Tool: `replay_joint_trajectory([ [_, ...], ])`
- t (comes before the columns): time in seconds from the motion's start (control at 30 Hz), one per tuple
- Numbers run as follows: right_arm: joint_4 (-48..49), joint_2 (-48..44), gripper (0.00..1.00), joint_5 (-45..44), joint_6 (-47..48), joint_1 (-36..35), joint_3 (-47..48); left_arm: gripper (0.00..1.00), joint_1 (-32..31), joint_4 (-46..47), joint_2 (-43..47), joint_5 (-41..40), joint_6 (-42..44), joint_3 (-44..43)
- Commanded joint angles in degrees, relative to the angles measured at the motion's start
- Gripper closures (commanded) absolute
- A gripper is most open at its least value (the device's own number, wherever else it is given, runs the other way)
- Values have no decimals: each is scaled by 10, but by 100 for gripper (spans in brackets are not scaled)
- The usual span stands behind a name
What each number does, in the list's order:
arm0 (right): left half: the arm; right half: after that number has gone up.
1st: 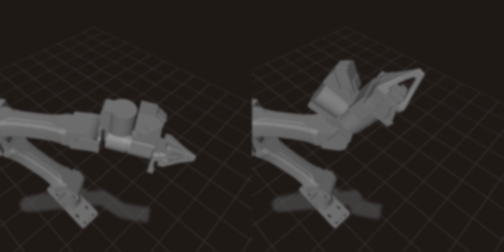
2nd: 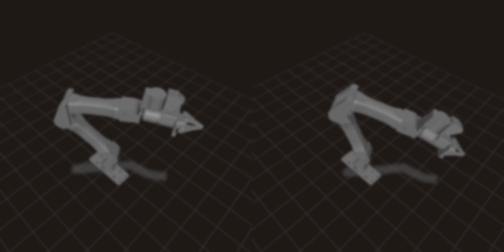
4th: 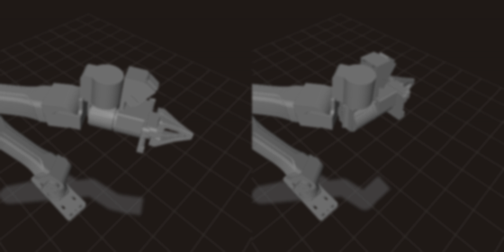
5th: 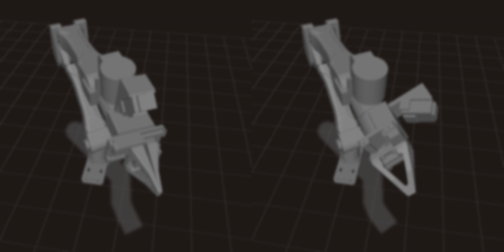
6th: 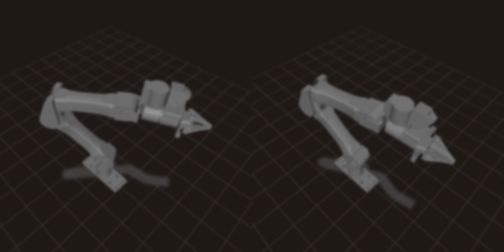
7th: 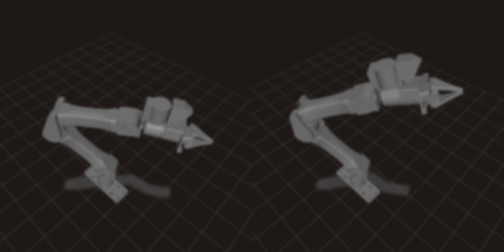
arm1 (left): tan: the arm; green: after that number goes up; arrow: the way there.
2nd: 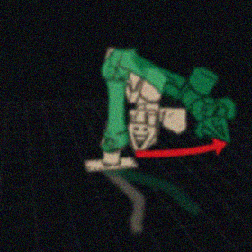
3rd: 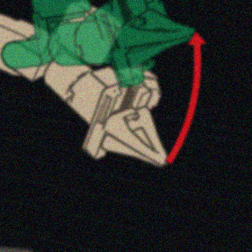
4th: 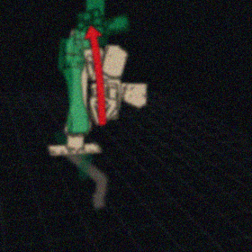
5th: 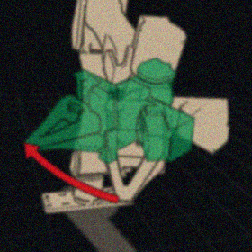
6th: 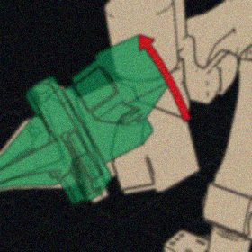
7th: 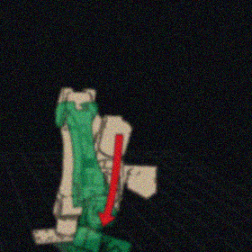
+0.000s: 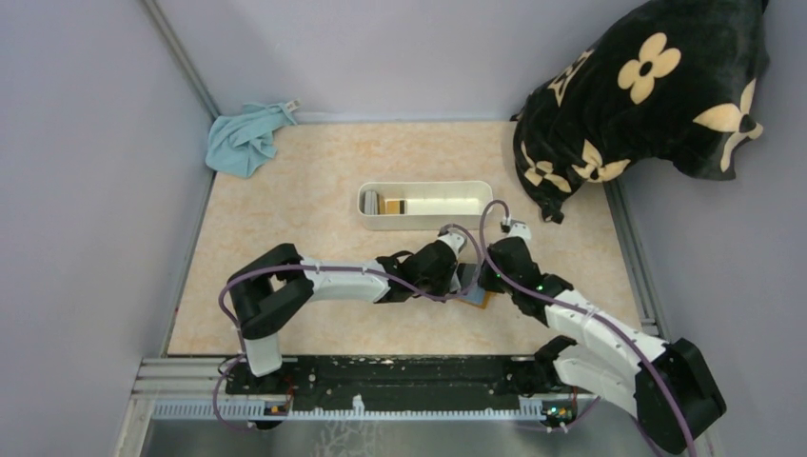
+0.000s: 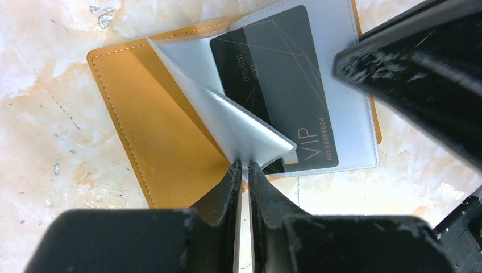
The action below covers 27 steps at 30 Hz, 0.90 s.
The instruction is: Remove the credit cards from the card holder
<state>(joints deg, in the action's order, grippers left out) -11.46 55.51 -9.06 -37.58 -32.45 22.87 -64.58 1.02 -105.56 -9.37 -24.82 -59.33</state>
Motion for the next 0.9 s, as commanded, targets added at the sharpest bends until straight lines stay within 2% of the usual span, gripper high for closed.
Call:
replay_joint_trajectory([
  [0.0,-1,-37,93,-38,0,7,22,86,-2,0,-12,10,-2,-11],
  [0.07,8,-32,100,-31,-1,7,24,86,-2,1,-13,11,-1,-11],
  [0.27,23,13,100,-14,-6,7,37,87,-2,-1,-12,9,0,-11],
  [0.57,-10,-56,100,-70,2,7,29,87,-2,0,-14,9,1,-10],
  [0.87,9,-38,100,-57,0,7,33,87,-2,-3,-10,5,0,-6],
])
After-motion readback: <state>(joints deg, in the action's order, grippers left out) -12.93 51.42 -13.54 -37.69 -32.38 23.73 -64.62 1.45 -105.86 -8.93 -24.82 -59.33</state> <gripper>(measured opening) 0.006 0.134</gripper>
